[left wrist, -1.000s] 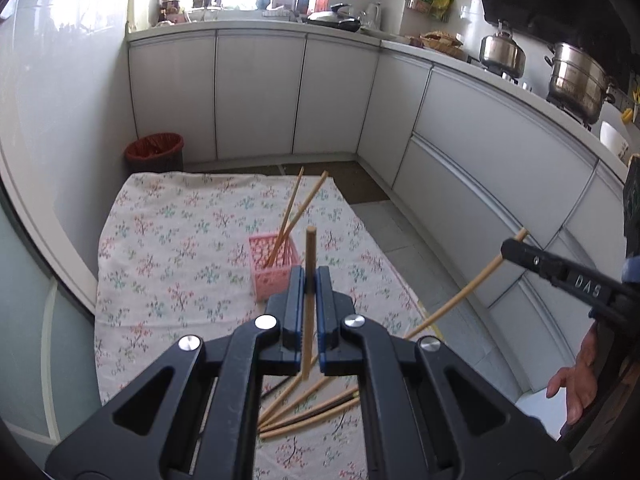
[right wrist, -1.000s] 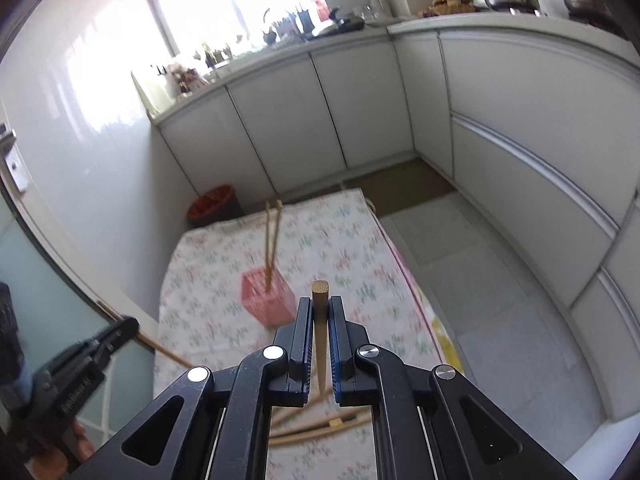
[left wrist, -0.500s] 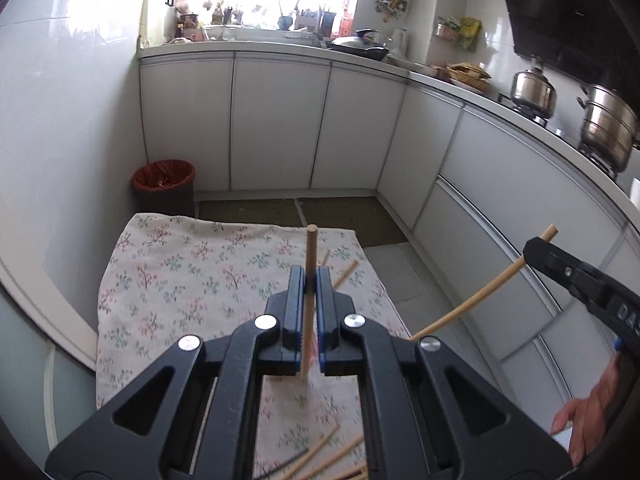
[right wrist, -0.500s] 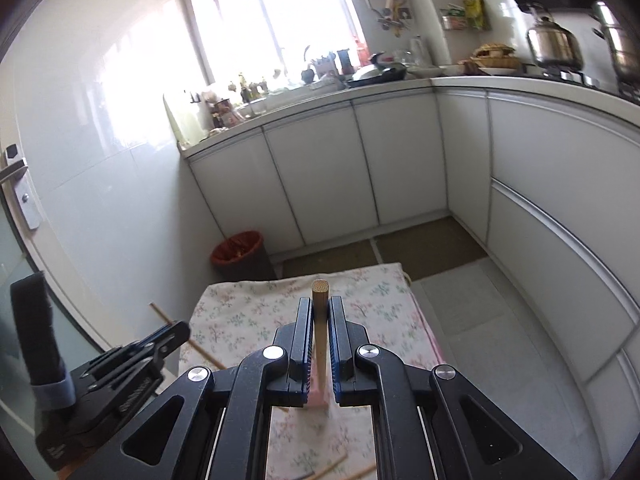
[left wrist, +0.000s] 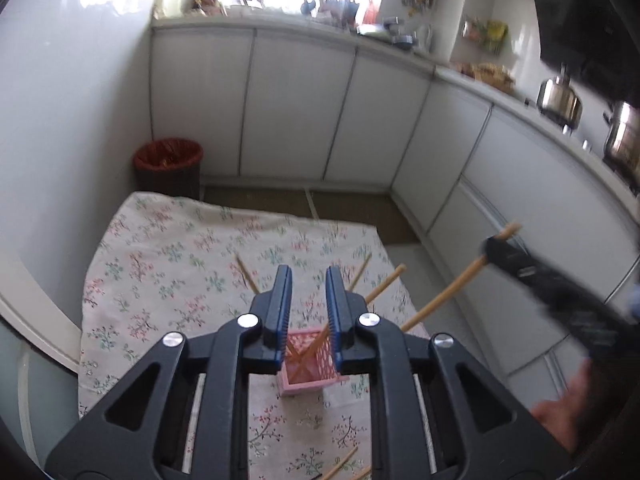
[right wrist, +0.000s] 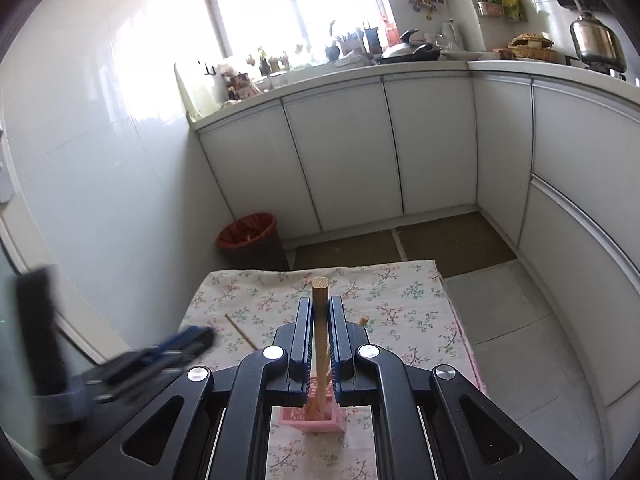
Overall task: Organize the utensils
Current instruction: 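Carry both sticks upright to the pink cup and insert them, then open both tools to release the sticks into the pink cup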
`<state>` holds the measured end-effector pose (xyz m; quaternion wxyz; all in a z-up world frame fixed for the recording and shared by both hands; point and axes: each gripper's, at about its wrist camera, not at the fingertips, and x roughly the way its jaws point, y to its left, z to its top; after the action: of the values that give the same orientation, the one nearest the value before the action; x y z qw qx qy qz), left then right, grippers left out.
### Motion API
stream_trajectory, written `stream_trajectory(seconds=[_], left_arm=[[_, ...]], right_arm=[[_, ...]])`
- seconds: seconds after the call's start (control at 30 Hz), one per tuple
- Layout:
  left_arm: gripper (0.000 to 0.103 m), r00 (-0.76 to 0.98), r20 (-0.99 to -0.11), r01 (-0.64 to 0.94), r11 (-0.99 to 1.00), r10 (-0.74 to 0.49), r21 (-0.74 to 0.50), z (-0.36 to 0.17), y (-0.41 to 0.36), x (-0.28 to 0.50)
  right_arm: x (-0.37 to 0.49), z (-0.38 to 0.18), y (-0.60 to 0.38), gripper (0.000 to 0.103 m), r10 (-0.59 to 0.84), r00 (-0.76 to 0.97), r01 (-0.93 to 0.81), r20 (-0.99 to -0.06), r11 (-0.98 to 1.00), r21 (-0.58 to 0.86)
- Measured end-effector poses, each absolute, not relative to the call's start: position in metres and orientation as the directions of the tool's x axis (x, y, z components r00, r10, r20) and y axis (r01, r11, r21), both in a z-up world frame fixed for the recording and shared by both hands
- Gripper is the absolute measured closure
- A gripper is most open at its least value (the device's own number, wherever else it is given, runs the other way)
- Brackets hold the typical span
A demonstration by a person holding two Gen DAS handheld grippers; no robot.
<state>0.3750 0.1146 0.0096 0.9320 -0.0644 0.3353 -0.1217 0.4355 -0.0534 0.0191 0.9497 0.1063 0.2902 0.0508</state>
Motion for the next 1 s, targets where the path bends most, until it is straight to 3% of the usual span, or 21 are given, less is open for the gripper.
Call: stream_trajectory(seconds=[0.17, 0.33, 0.37, 0.43, 0.47, 0.57, 0.63, 0.7, 0.77, 1.0], left_arm=[[0.075, 0.789, -0.561, 0.163, 0.965, -0.252, -0.204, 0.027, 0.135, 0.359], [0.072, 0.779, -0.595, 0.115, 0.978, -0.197, -0.174, 0.012, 0.145, 0.362], [0.072, 0.773, -0.608, 0.102, 0.981, -0.182, -0.164, 0.007, 0.145, 0.362], [0.072, 0.766, -0.622, 0.082, 0.985, -0.160, -0.153, 0.000, 0.146, 0.360], [0.072, 0.765, -0.628, 0.069, 0.988, -0.143, -0.141, -0.003, 0.145, 0.358], [0.068, 0.767, -0.627, 0.055, 0.988, -0.135, -0.146, -0.005, 0.147, 0.346], [0.057, 0.769, -0.624, 0.047, 0.985, -0.142, -0.165, -0.005, 0.147, 0.336], [0.039, 0.780, -0.609, 0.042, 0.983, -0.144, -0.178, -0.003, 0.146, 0.323], [0.032, 0.790, -0.597, 0.042, 0.983, -0.144, -0.182, -0.002, 0.143, 0.308], [0.030, 0.771, -0.620, 0.049, 0.985, -0.143, -0.166, -0.010, 0.131, 0.274]], right_arm=[[0.456, -0.003, -0.044, 0.095, 0.174, 0.817, -0.041, -0.550, 0.968, 0.246], [0.476, -0.029, -0.030, 0.091, 0.180, 0.786, -0.044, -0.591, 0.970, 0.237], [0.474, -0.032, -0.030, 0.086, 0.157, 0.789, -0.017, -0.594, 0.972, 0.235], [0.468, -0.032, -0.035, 0.066, 0.121, 0.793, 0.030, -0.598, 0.971, 0.236], [0.463, -0.031, -0.037, 0.050, 0.112, 0.798, 0.041, -0.592, 0.970, 0.239], [0.446, -0.026, -0.041, 0.047, 0.052, 0.802, 0.072, -0.596, 0.981, 0.181], [0.435, -0.026, -0.044, 0.041, 0.020, 0.799, 0.094, -0.601, 0.983, 0.157], [0.419, -0.027, -0.050, 0.032, -0.003, 0.793, 0.117, -0.609, 0.982, 0.147], [0.403, -0.029, -0.057, 0.029, -0.018, 0.789, 0.135, -0.615, 0.980, 0.145], [0.340, -0.037, -0.082, 0.018, -0.031, 0.791, 0.169, -0.611, 0.971, 0.169]])
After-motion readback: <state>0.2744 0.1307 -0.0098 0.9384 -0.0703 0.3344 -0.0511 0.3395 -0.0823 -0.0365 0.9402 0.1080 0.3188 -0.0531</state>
